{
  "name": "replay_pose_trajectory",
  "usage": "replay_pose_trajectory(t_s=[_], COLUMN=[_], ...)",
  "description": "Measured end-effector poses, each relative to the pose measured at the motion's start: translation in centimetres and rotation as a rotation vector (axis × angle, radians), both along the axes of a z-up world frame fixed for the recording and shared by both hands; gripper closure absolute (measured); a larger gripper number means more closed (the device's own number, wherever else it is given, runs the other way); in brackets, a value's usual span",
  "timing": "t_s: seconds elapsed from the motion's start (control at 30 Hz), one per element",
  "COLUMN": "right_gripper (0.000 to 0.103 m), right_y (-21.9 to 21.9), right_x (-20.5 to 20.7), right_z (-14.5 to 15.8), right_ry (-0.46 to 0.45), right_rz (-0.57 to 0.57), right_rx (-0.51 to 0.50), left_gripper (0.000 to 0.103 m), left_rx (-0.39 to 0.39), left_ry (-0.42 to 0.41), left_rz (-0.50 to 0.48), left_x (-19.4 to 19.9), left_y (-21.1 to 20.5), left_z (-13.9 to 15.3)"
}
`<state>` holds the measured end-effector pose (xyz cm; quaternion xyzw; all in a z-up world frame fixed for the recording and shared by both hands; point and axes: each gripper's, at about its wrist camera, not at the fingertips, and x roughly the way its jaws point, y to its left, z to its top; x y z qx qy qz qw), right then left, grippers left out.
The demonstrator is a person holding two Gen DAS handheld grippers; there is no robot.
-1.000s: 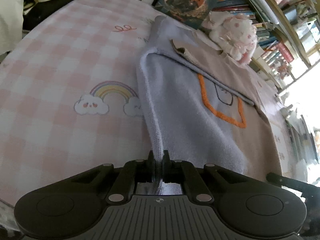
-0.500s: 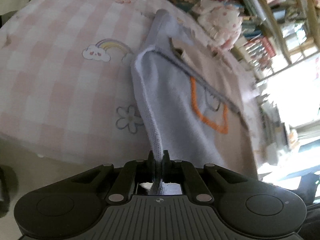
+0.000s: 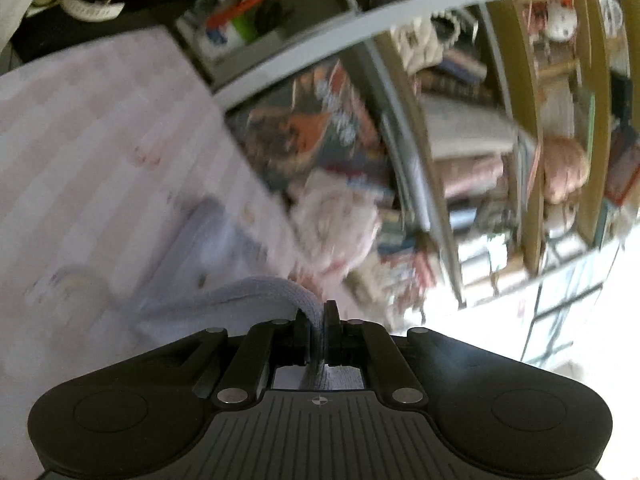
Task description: Fold clothes
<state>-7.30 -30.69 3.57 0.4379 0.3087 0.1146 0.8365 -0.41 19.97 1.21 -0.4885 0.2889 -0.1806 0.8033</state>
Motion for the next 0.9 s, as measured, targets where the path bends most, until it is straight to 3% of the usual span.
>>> replay_pose_trajectory(t_s=[0.13,0.33,0.67,0.73,0.83,0.9], right_gripper=[0.093,0.093,0.093,0.093,0.088,0.086], right_y=[-0.3,-0.2,-0.2,-0.3,-0.6,-0.7], right_x=[4.2,9.3,16.0,16.8,17.5,17.7], right_z=[0.5,0.2,-3.9,-4.7,-5.8,-6.0], right_ry=[-0.019,0.000,0.139,0.171,0.225,0.238], right_rz=[-0.046,-0.020,0.050,0.051,0.041,0.051], right_rx=[-0.003,-0.051,-0.081,-0.082,-0.083,-0.091], left_gripper=[0.099,0.099,0.098,0.094,0.074,0.070], left_rx=[0.061,0.115,0.251,0.265,0.322,0.373], left_ry=[-0.018,0.037,0.176,0.204,0.234,0.224], left_rz=[0.019,0.069,0.070,0.062,0.058,0.075], left_x=[3.9,7.5,11.9,12.7,13.4,13.3], left_y=[-1.3,-1.8,-3.5,-3.7,-3.6,-3.3], left_z=[0.3,-1.0,-4.0,-4.6,-4.7,-4.1])
